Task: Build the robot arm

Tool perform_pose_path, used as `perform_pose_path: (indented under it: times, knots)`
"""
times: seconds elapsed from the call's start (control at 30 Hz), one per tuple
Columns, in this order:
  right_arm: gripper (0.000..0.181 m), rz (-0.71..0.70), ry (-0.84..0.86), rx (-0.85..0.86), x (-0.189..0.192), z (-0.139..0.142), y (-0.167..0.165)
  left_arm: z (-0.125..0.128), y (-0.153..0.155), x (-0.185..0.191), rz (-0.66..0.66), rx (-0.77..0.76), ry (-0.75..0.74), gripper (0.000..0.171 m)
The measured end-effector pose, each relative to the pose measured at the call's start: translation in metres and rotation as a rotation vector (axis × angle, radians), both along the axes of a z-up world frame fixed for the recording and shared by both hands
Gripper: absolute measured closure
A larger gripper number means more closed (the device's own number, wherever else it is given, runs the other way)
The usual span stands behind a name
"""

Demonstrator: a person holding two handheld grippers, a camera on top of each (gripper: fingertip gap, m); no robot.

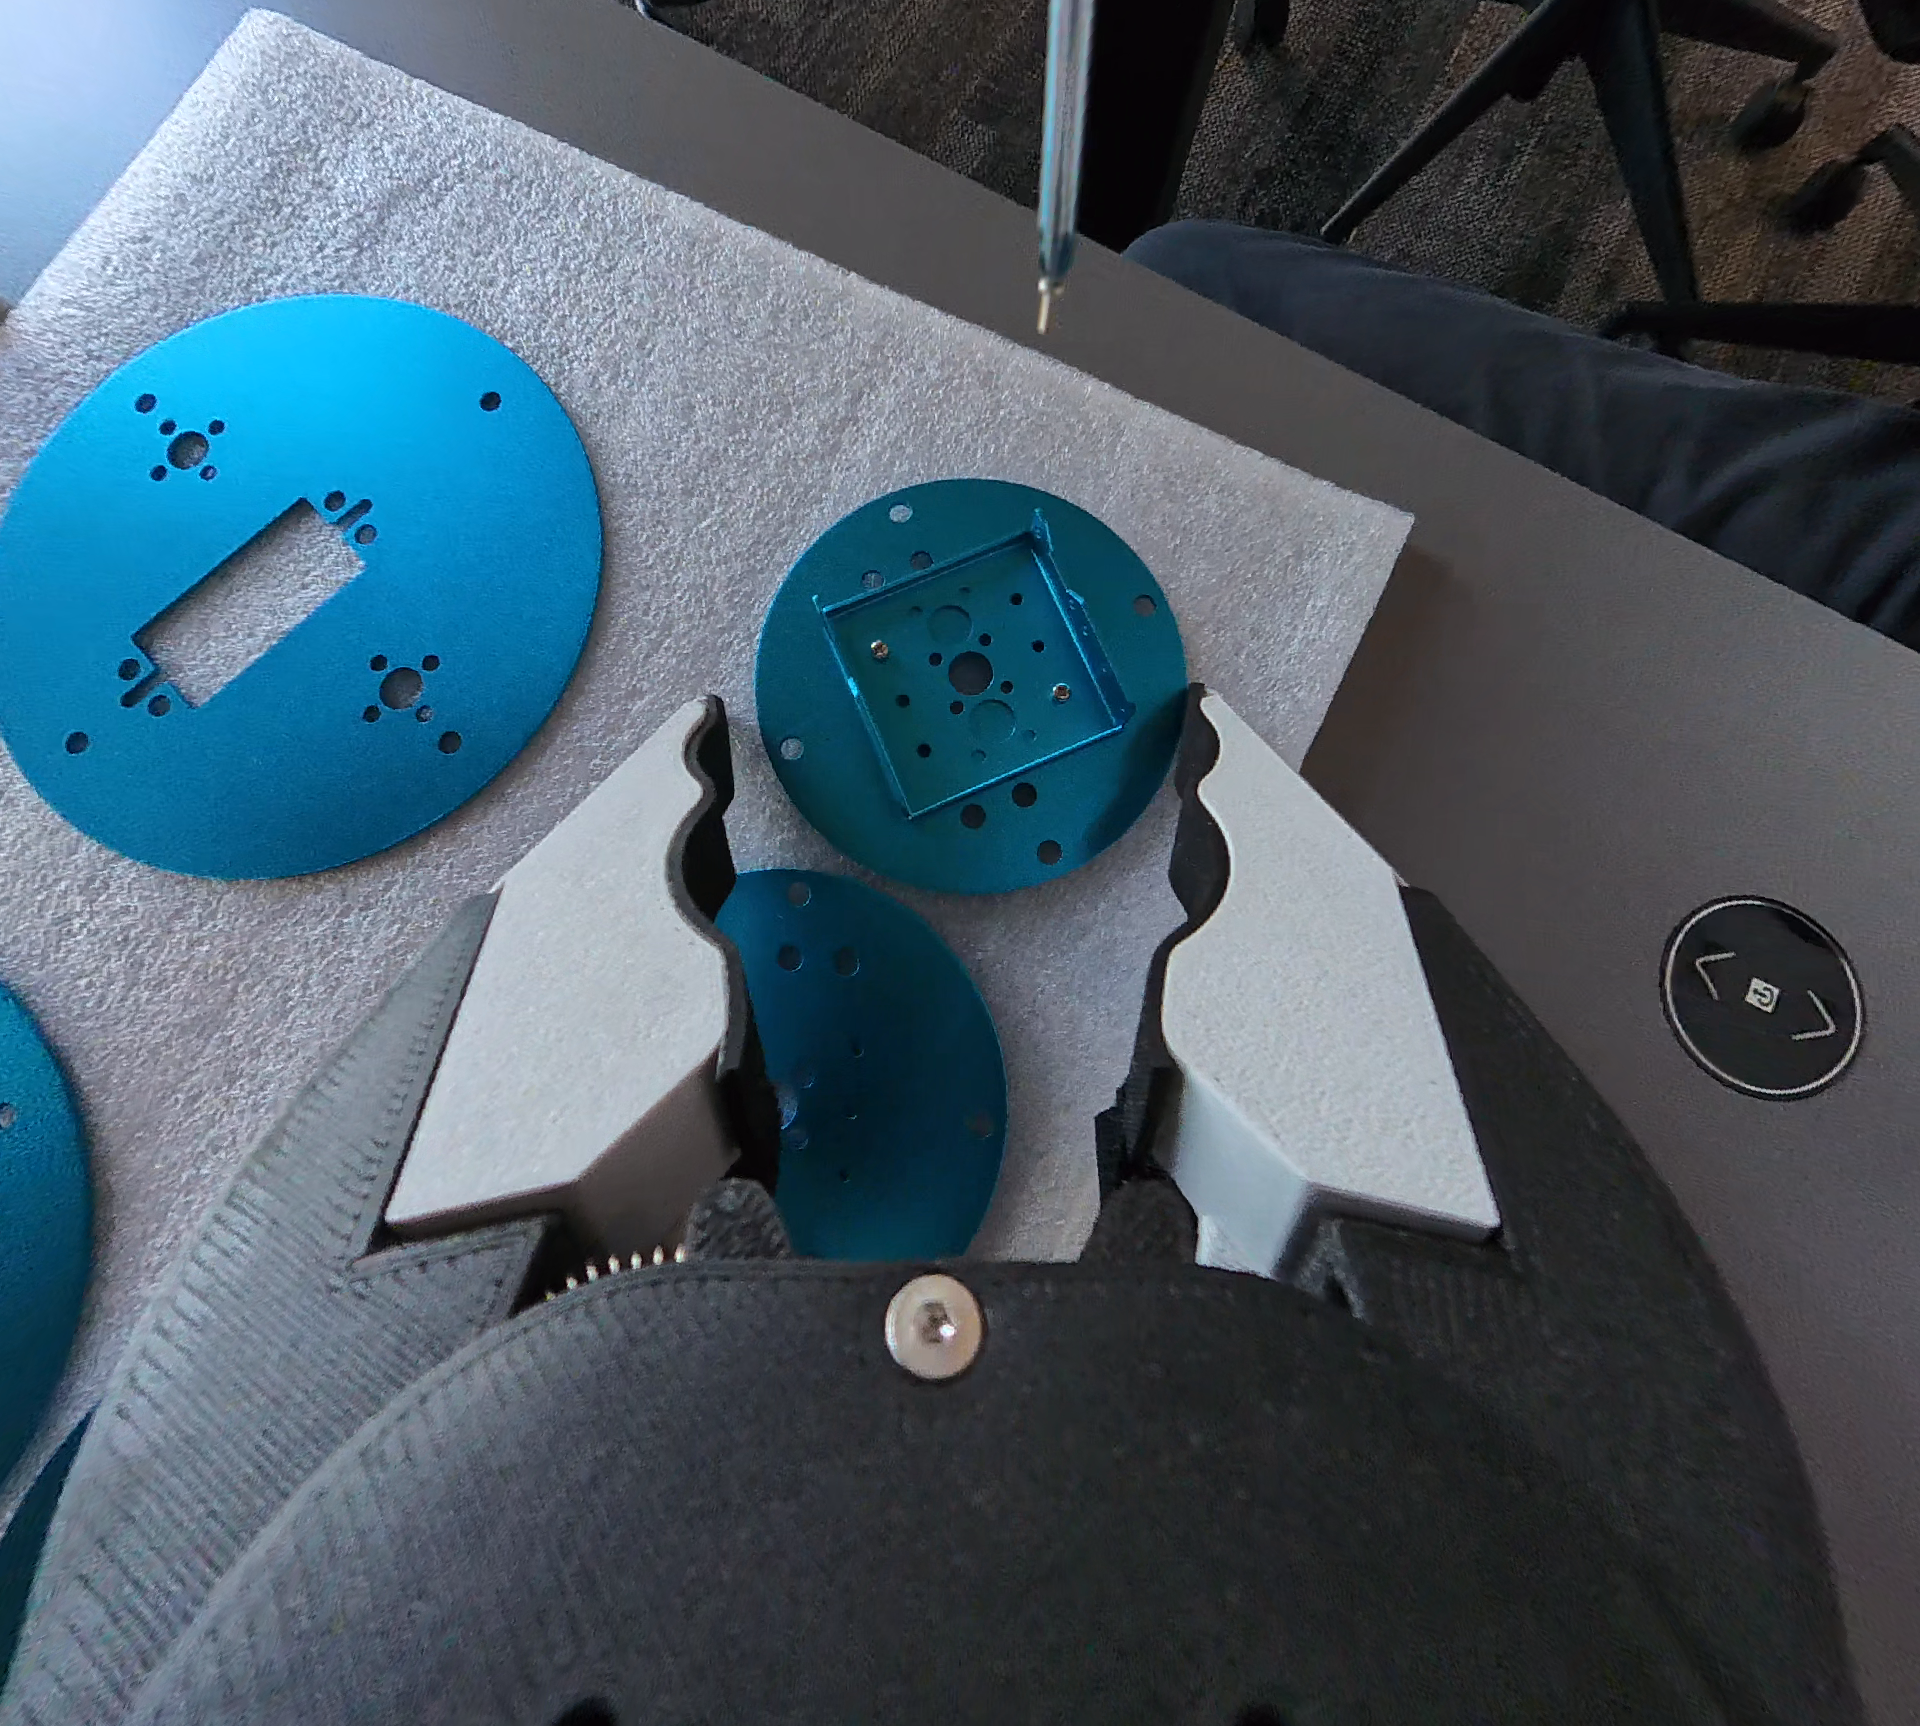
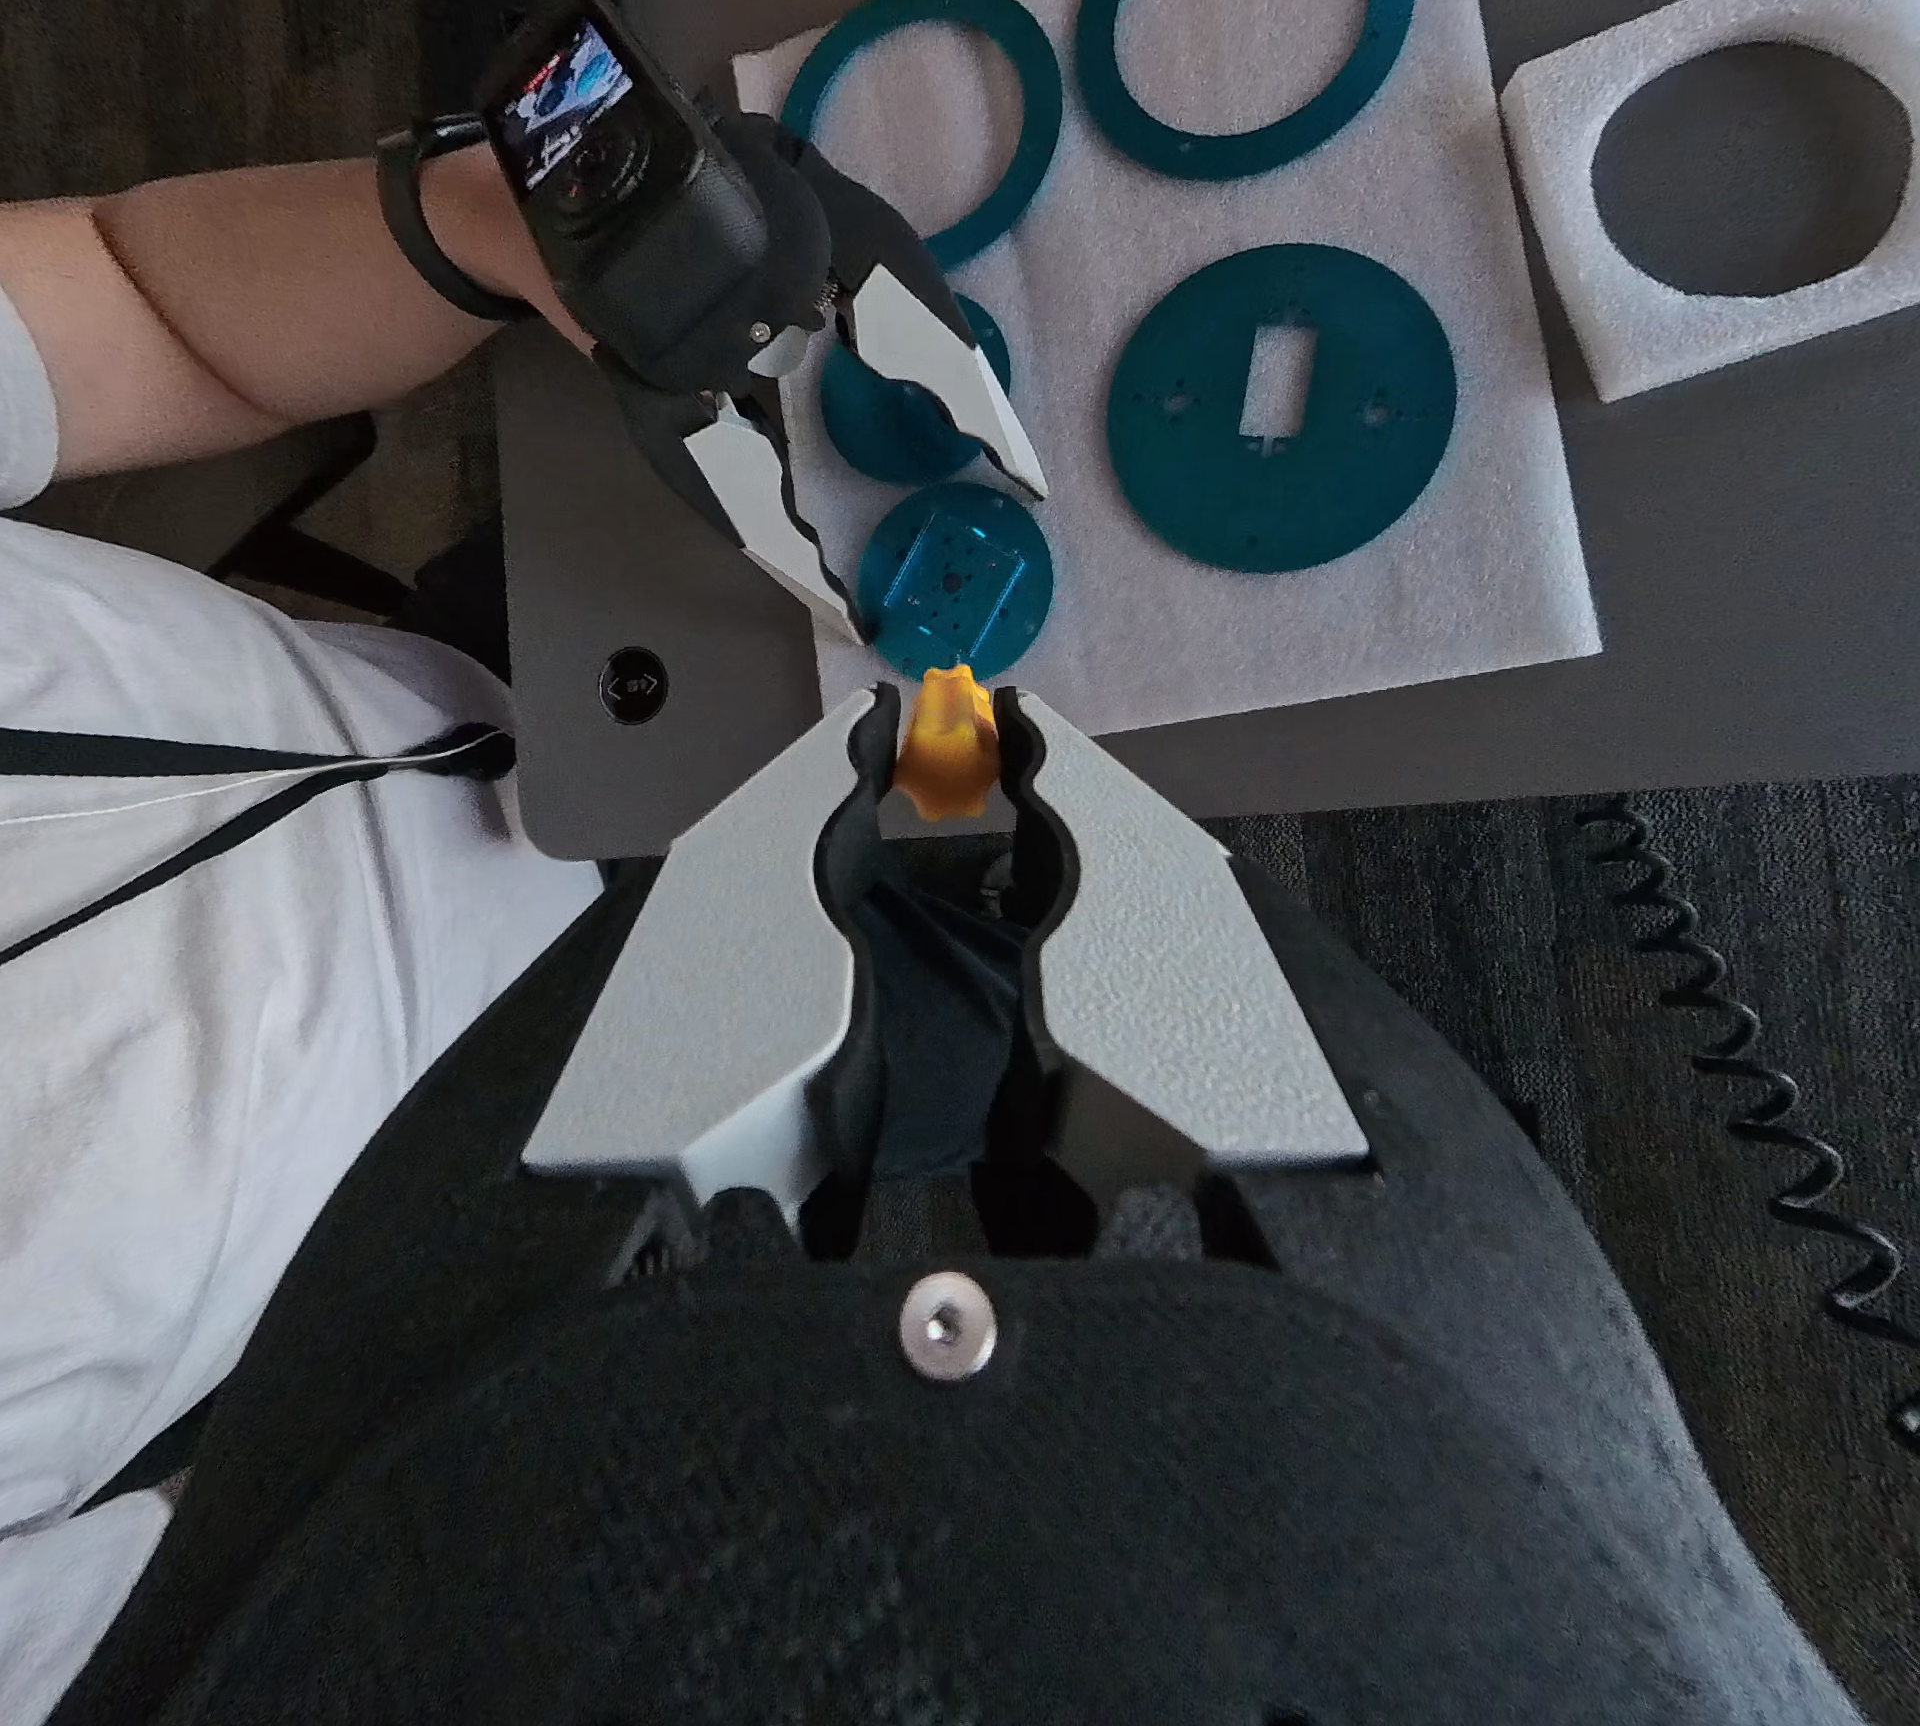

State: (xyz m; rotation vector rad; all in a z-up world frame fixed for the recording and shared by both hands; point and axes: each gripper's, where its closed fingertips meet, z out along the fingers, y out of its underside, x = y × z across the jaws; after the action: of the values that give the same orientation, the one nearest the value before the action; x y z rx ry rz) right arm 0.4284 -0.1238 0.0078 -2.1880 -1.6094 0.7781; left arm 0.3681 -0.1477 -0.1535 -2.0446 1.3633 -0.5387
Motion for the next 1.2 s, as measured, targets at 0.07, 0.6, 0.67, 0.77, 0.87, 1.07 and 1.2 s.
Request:
perform_pose_path:
  times: [0.07,0.6,0.67,0.77,0.87,1.07,1.2]
  knots:
    - [0.163,0.006,-0.003,-0.006,-0.002,-0.002,0.004,0.0,-0.001,0.0,-0.007,0.002,-0.004,0.085]
    - [0.163,0.037,-0.015,-0.033,-0.009,-0.012,0.014,0.002,-0.004,0.001,-0.034,0.014,-0.016,0.093]
    - [0.163,0.037,-0.019,-0.033,-0.008,-0.013,0.014,0.002,-0.005,0.002,-0.03,0.007,-0.023,0.093]
    - [0.163,0.044,-0.02,-0.03,-0.008,-0.015,0.013,0.003,-0.007,0.003,-0.028,0.001,-0.026,0.093]
    - [0.163,0.054,-0.017,-0.034,-0.01,-0.015,0.011,0.005,-0.009,0.005,-0.022,0.006,-0.024,0.093]
    - [0.163,0.068,-0.026,-0.037,-0.011,-0.02,0.009,0.008,-0.007,0.019,-0.028,0.023,-0.037,0.093]
    - [0.163,0.064,-0.023,-0.044,-0.011,-0.022,0.01,0.006,-0.003,0.027,-0.028,0.015,-0.03,0.093]
